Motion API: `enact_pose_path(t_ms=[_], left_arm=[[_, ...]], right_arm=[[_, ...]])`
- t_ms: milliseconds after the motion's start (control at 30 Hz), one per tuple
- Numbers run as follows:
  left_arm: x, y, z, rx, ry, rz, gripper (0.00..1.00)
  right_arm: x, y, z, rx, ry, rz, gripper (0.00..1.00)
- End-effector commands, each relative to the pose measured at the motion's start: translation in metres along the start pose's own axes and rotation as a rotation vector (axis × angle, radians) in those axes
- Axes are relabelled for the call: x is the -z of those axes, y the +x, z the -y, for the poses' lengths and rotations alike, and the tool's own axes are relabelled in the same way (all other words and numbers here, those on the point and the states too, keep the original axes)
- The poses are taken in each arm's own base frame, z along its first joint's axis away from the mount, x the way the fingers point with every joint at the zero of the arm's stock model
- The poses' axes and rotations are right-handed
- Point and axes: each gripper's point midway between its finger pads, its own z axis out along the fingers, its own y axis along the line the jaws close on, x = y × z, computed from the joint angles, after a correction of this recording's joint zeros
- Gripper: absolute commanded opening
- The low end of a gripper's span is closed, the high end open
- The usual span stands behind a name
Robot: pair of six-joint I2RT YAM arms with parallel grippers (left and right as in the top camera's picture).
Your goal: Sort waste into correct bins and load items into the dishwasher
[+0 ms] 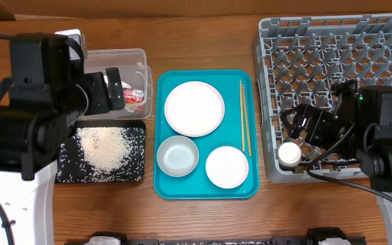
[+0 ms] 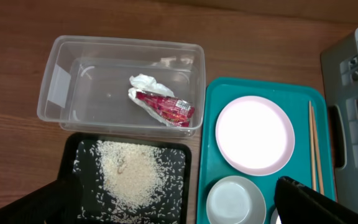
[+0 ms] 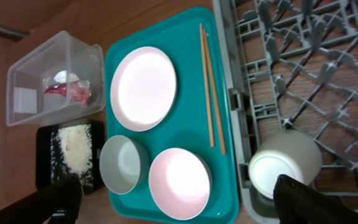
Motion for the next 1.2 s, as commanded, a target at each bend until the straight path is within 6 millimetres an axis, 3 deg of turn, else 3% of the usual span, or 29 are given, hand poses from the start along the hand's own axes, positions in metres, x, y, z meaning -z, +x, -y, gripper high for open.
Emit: enact_pose_path(t_ms=[0, 200, 300, 433, 533, 667, 767, 867, 967, 1167], left_arm=[[-0.012, 0.001, 0.002, 0.002, 0.002, -0.033, 1.0], [-0.018, 0.001, 0.003, 0.001, -0.001, -0.048, 1.0], [-0.021, 0.001, 0.003, 0.0, -0.003, -0.055, 1.0], [-0.024, 0.001, 0.003, 0.0, -0.004, -0.062, 1.0], [-0.024, 0.001, 0.003, 0.0, -0.005, -0.064, 1.0], [-0.024, 0.001, 0.003, 0.0, -0.005, -0.064, 1.0], [-0.024, 0.001, 0.003, 0.0, -0.005, -0.064, 1.0], [-0.024, 0.001, 0.003, 0.0, -0.005, -0.064, 1.0], [-0.024, 0.001, 0.003, 0.0, -0.005, -0.064, 1.0], [-0.024, 0.001, 0.003, 0.0, -0.005, -0.064, 1.0]], right_arm=[[0.002, 0.004, -0.014, 0.01, -0.074, -0.022, 1.0], [0.002, 0.007, -0.016, 0.007, -0.09, -0.037, 1.0], [0.003, 0.013, -0.008, -0.003, -0.054, -0.057, 1.0], [0.01, 0.014, -0.009, 0.121, -0.059, -0.033, 1.0], [0.025, -0.003, -0.023, 0.311, -0.096, 0.103, 1.0], [0.063, -0.024, -0.048, 0.54, -0.127, 0.367, 1.0], [0.093, -0.024, -0.055, 0.601, -0.129, 0.538, 1.0], [0.108, -0.013, -0.047, 0.617, -0.099, 0.647, 1.0], [0.105, 0.003, -0.029, 0.607, -0.053, 0.694, 1.0], [0.058, 0.037, 0.002, 0.611, -0.078, 0.701, 1.0]])
